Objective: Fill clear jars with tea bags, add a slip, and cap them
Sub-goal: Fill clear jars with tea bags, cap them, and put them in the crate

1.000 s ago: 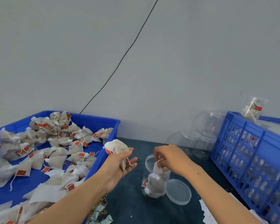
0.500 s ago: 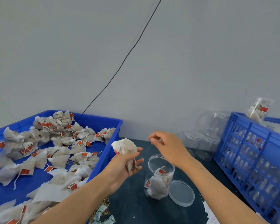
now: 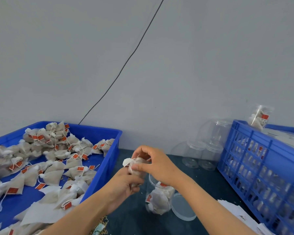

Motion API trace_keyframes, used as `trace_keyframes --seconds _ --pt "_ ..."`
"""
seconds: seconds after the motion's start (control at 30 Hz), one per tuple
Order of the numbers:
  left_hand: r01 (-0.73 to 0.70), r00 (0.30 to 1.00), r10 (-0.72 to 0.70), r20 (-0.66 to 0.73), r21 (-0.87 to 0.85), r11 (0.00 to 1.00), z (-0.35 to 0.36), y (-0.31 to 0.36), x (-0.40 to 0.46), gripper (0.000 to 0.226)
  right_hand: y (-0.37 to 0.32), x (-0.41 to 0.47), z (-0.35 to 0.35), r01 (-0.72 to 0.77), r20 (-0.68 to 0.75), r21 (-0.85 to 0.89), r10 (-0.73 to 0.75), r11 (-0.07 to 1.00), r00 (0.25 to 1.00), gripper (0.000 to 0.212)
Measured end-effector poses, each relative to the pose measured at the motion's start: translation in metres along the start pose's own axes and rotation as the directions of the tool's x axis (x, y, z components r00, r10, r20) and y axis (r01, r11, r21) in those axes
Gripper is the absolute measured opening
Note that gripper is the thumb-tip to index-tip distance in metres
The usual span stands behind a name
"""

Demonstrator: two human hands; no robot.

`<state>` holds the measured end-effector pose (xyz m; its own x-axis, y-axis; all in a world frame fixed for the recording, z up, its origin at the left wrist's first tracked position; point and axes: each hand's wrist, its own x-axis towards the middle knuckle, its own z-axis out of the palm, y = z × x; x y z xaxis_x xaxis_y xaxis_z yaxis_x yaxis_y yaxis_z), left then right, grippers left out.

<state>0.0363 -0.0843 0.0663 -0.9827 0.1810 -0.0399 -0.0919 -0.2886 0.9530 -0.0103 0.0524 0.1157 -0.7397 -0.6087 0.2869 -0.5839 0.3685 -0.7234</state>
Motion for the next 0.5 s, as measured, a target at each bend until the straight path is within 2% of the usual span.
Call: trace_keyframes --seconds 0.13,0.23,0.37,0.5 --pt "-0.004 0.999 0.004 -0.053 -0.010 1.000 0.000 0.000 0.001 0.020 0.004 0.001 -0.008 -0.011 -0.217 0.021 0.015 1.000 0.976 0.018" --pt "0.000 0.993 -0.003 -0.115 -0.024 1.000 -0.002 -0.001 0.002 0.023 0.010 0.001 -0.019 -0.037 -0.334 0.062 0.056 0.997 0.941 0.021" --pt "0.005 0.976 -0.014 -0.217 -0.042 0.999 -0.004 -0.001 0.003 0.022 0.021 -0.004 -0.034 -0.098 -0.398 0.002 0.091 0.995 0.913 0.030" --pt "0.014 0.960 -0.037 -0.278 -0.083 0.996 -0.003 0.002 0.004 0.031 0.031 -0.013 -0.047 -0.217 -0.366 -0.206 0.130 0.954 0.922 0.021"
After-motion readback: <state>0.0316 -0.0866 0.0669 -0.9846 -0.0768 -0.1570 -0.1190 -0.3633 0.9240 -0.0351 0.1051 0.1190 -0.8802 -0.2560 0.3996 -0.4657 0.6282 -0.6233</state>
